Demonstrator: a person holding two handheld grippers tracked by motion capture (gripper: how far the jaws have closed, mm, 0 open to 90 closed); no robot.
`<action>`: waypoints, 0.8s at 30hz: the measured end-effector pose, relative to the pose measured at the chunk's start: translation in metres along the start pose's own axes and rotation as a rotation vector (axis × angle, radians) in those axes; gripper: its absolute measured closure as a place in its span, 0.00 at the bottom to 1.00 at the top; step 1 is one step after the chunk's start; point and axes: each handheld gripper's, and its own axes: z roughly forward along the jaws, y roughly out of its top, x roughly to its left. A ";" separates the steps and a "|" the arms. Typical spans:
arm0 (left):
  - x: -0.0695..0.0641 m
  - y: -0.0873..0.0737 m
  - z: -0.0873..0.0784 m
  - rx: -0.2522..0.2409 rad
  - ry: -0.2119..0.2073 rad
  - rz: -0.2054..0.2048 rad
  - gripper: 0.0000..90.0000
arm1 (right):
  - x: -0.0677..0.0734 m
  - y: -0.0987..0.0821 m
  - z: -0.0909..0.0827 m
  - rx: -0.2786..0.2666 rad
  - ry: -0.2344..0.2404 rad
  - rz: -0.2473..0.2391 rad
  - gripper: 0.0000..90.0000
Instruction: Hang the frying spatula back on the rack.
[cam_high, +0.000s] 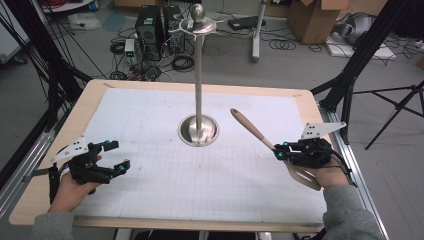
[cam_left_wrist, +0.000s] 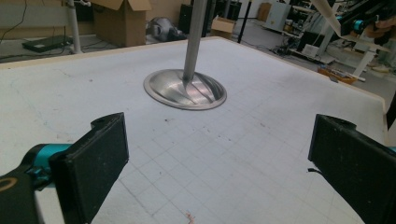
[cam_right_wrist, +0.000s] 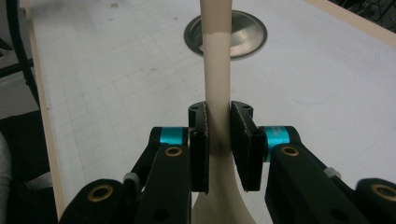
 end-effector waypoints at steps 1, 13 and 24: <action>0.000 0.000 0.000 0.000 0.001 0.000 0.06 | -0.001 0.001 0.000 -0.005 0.005 -0.003 0.87; 0.000 -0.001 -0.002 0.002 0.005 0.000 0.06 | -0.005 0.012 -0.002 -0.036 0.040 -0.001 0.87; 0.001 0.000 -0.002 -0.013 0.000 -0.004 0.06 | -0.007 0.038 -0.015 -0.064 0.021 -0.029 0.87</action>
